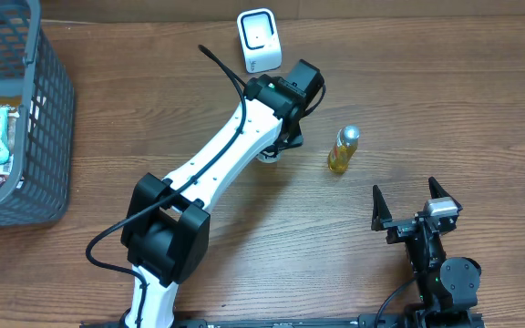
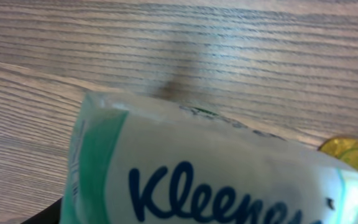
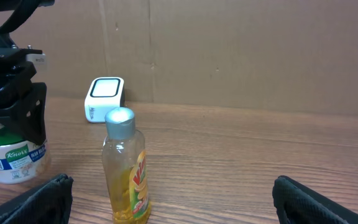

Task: Scan the item barcode
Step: 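Lower the Kleenex pack onto the table left of the yellow bottle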

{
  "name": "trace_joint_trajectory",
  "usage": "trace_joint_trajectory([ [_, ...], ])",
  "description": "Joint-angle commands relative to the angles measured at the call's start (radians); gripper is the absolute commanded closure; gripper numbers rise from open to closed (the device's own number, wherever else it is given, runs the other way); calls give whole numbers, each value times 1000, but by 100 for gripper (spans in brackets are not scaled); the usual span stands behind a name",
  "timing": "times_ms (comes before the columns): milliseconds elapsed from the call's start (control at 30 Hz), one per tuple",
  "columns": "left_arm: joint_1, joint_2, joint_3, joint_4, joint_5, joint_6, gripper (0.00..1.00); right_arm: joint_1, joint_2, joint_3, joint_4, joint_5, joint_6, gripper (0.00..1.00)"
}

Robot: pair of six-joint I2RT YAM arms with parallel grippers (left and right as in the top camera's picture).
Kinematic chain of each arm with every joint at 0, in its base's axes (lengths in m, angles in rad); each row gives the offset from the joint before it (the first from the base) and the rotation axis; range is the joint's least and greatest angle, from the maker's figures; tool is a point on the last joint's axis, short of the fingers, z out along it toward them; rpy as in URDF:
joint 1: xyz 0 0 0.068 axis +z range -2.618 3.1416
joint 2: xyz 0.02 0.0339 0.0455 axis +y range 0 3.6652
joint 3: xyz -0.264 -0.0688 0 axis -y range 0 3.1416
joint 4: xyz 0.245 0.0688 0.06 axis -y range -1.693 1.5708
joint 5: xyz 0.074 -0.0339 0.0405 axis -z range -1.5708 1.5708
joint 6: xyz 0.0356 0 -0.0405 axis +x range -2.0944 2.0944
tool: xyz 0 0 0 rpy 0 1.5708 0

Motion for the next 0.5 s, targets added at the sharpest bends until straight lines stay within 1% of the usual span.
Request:
trace_joint_trajectory([
  [0,-23,-7,-5,4,-34,-13,77,-1,-1,-11,3,-2,-1,0],
  [467,-54,-7,-32,17,-47,-13,72,-1,-1,-11,3,-2,-1,0],
])
